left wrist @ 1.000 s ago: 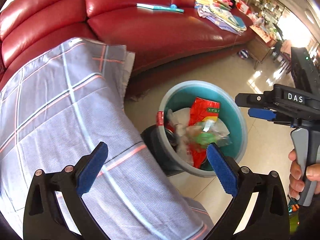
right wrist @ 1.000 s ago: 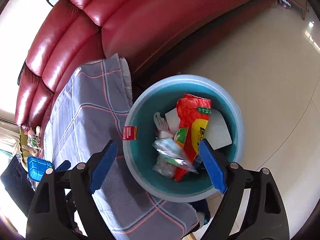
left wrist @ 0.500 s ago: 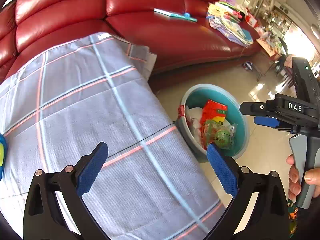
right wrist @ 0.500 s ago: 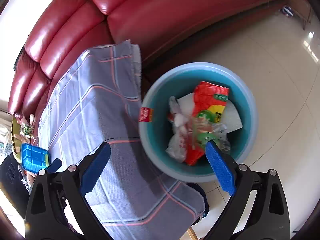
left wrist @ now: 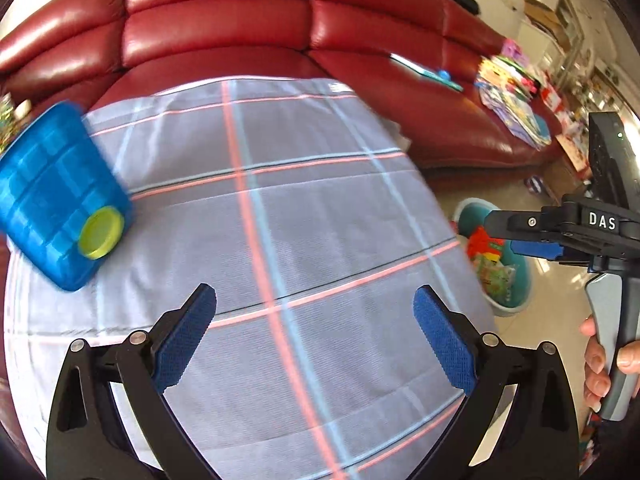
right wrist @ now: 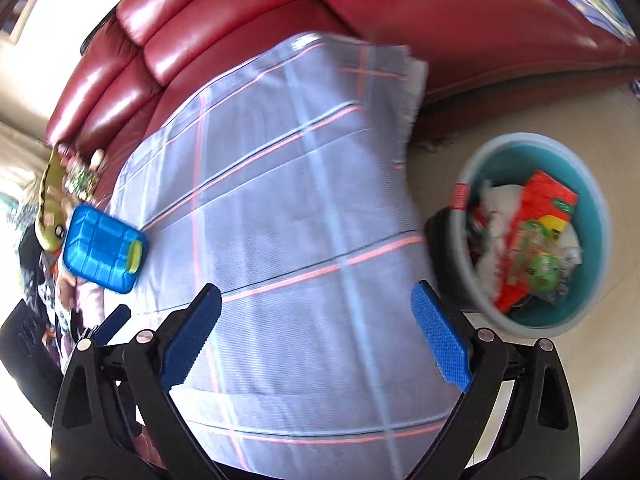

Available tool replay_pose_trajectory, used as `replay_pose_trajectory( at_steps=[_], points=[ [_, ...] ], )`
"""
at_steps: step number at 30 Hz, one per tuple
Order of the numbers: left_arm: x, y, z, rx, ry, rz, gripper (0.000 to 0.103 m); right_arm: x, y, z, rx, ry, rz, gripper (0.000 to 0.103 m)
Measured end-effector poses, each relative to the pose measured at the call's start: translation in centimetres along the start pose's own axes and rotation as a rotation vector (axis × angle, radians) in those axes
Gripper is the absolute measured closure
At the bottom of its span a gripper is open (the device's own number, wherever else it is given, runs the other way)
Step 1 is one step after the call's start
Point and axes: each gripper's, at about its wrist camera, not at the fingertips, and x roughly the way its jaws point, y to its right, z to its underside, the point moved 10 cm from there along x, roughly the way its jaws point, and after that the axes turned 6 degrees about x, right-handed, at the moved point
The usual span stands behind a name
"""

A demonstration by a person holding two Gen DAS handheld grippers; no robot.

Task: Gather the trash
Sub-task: 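Move both tools back over the table toward the blue tray, then grasp the yellow-green lid with the right tool while the left tool grasps the blue tray rim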

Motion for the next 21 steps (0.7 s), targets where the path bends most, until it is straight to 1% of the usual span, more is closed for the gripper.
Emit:
replay_pose_trajectory(
  at_steps=[6,11,14,17,18,19,20,21],
  points=[
    [-2.9,-9.5,2.9,-0.152,0.018,-0.071,0.004,3.4,-9.4,2.1,-0.127,-0.070,-0.045,0.012],
    [-4.0,-16.7,4.6,-0.273,0.032,-0.105,0.004,6.1,-15.7,3.2,-0.216,-0.099,-0.058,0.012],
    [-3.9,-19.7,5.1,-0.321,0.033,-0.111,0.004,7.8,-18.5,3.5,-0.245,-0.123,-0.065,0.012],
    [-3.5,-21.7,5.4,-0.332,0.025,-0.120,0.004,9.3,-20.5,3.5,-0.267,-0.130,-0.068,0.012],
    [-3.4,-22.4,5.4,-0.335,0.022,-0.128,0.004,9.9,-21.2,3.5,-0.267,-0.136,-0.075,0.015],
    [-3.2,-23.0,5.3,-0.341,0.023,-0.133,0.004,10.4,-21.8,3.5,-0.265,-0.145,-0.083,0.025],
    [-3.0,-23.6,5.2,-0.347,0.026,-0.133,0.004,11.0,-22.4,3.5,-0.265,-0.157,-0.089,0.031],
    [-2.7,-23.9,5.1,-0.353,0.028,-0.133,0.004,11.6,-23.0,3.6,-0.265,-0.172,-0.097,0.041]
  ],
)
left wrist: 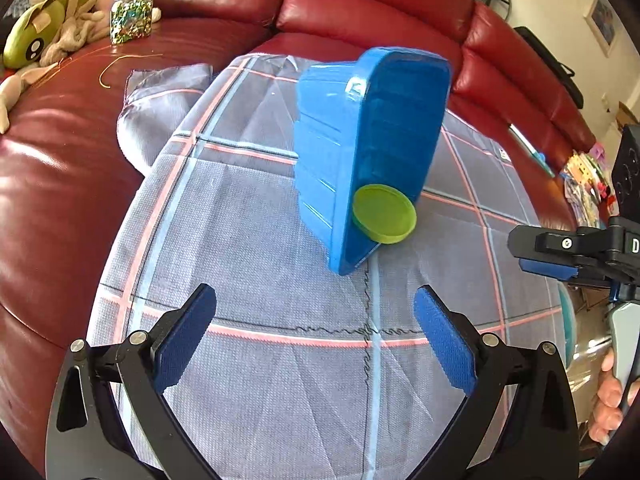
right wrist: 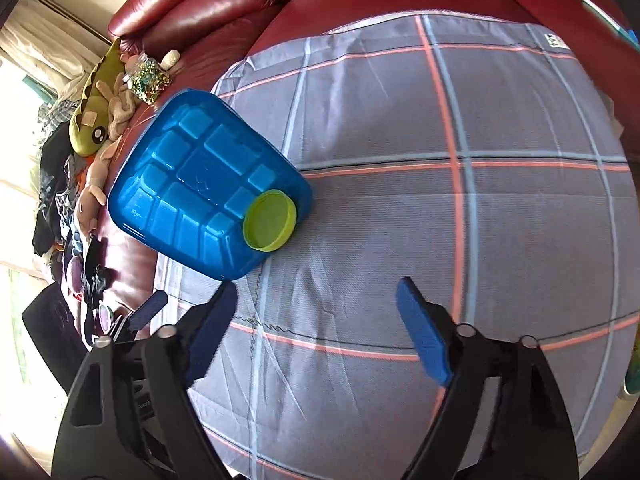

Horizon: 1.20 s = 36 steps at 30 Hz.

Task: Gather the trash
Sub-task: 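Grasp the yellow-green lid with the right tool while the left tool grasps the blue tray rim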

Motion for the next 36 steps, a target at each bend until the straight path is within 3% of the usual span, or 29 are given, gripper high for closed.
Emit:
replay_pose_trajectory(
  at_steps=[6,14,22,24,27,30,32,34,36],
  points=[
    [1.4,-1.3,-1.1,-0.021,0.006,0.001,0.004,3.6,-2.2,-0.8,-0.005,-0.046,-0.028,0.063],
    [2.9,-1.8,-1.8,-0.014,-0.007,-0.005,0.004,6.5,-2.5,-1.9,0.015,-0.056,-0.020,0.074],
    [3.7,-1.8,-2.8,-0.038,0.008,-0.001,0.004,7.2,-1.7,-1.5,0.011,-0.057,-0.009,0.099],
    [3.9,-1.7,-3.2,-0.049,0.021,-0.006,0.006,6.7,-1.3,-1.4,0.007,-0.046,-0.007,0.099],
    [4.0,-1.5,-3.9,-0.051,0.036,-0.011,0.020,6.2,-0.4,-1.4,0.010,-0.038,0.001,0.099],
    [4.2,-1.3,-4.5,-0.050,0.047,-0.020,0.043,5.6,0.9,-1.4,0.022,-0.031,0.005,0.099],
    [4.7,-1.0,-4.6,-0.055,0.036,-0.012,0.066,5.1,1.7,-1.4,0.027,-0.027,0.009,0.099],
    [5.1,-0.8,-4.7,-0.055,0.031,-0.010,0.083,4.4,2.9,-1.4,0.038,-0.022,0.012,0.099],
    [5.2,-0.7,-4.7,-0.051,0.036,-0.028,0.087,3.5,4.0,-1.4,0.049,-0.008,0.015,0.099]
  ],
)
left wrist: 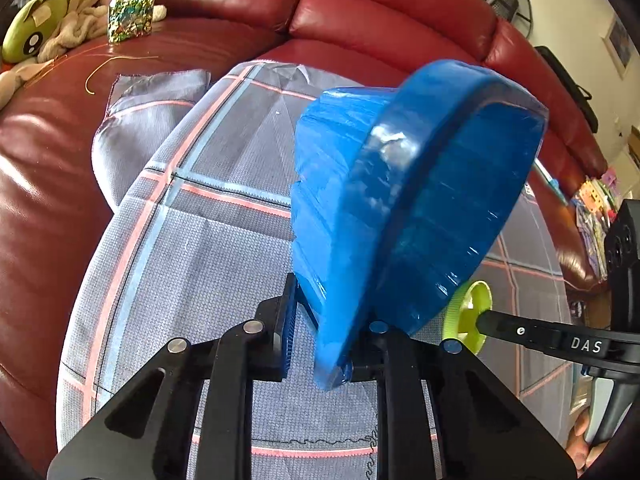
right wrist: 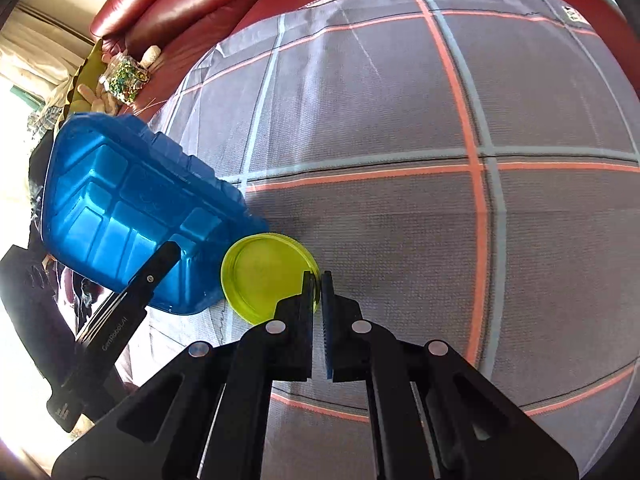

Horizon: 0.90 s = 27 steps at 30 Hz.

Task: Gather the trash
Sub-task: 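Grasp the yellow-green lid with the right tool while the left tool grasps the blue tray rim, then carry the tray and lid over the bin and open the left tool to drop the tray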

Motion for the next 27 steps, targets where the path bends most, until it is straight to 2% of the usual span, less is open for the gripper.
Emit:
replay_pose_trajectory(
  at_steps=[4,9,15,21,27],
  points=[
    [-0.7,0.6,0.0,0.024,0.010,-0.024,0.093,-2.1,2.0,0.0,0.026,0.024,-0.009,0.099],
    [-1.9,2.5,0.4,0.100,0.017,-0.048,0.093,-5.1,4.4,0.1,0.053,0.064,-0.025,0.099],
    [-3.0,5.4,1.1,0.148,0.014,-0.040,0.093,-8.7,7.2,0.8,0.100,0.112,-0.056,0.099],
    [-4.3,9.8,2.0,0.213,0.015,-0.008,0.093,-12.9,10.8,1.7,0.139,0.172,-0.072,0.099],
    [-5.0,16.1,3.3,0.296,0.005,0.037,0.093,-17.8,15.4,2.7,0.196,0.248,-0.092,0.099]
  ],
)
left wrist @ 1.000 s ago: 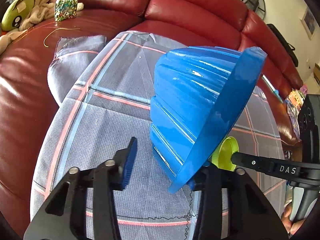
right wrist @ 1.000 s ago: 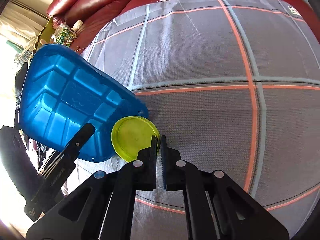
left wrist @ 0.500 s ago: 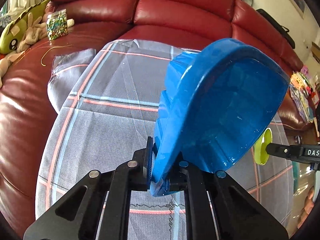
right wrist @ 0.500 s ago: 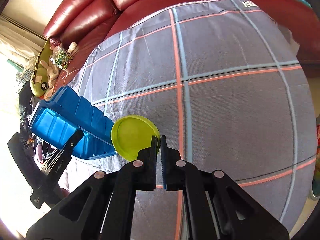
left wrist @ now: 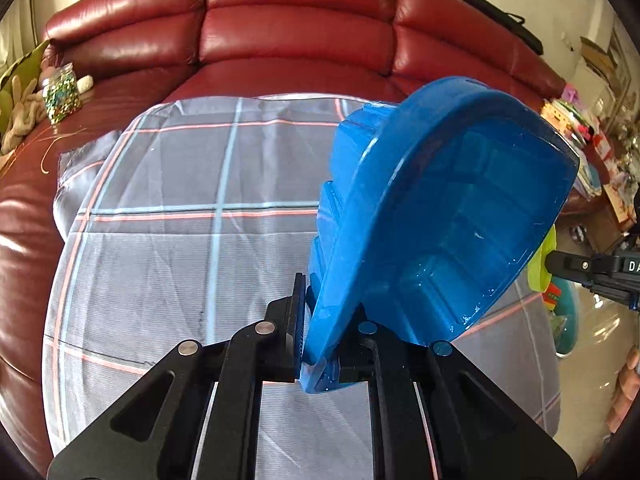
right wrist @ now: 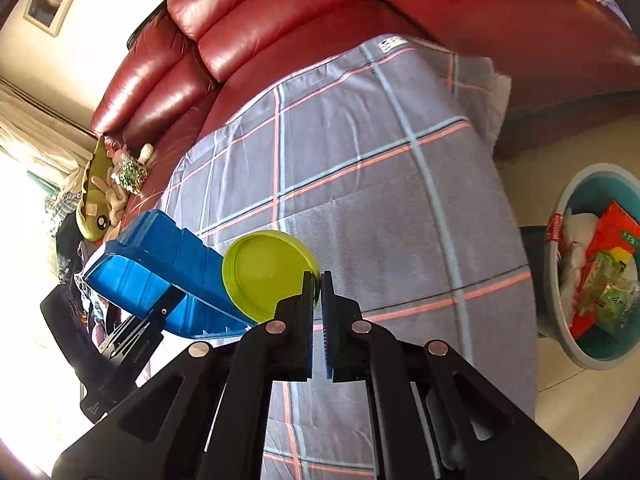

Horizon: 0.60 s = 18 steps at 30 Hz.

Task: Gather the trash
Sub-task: 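Carry the tray and lid over the bin and open the left tool to drop the tray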

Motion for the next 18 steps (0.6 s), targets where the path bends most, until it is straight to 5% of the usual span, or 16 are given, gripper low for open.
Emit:
replay_pose_trajectory(
  at_steps=[18],
  points=[
    [3.1,29.5,-0.9,0.325,-0.070,0.246,0.093,-17.7,19.8,-2.7,0.227,0.245,0.067,0.099]
  ],
)
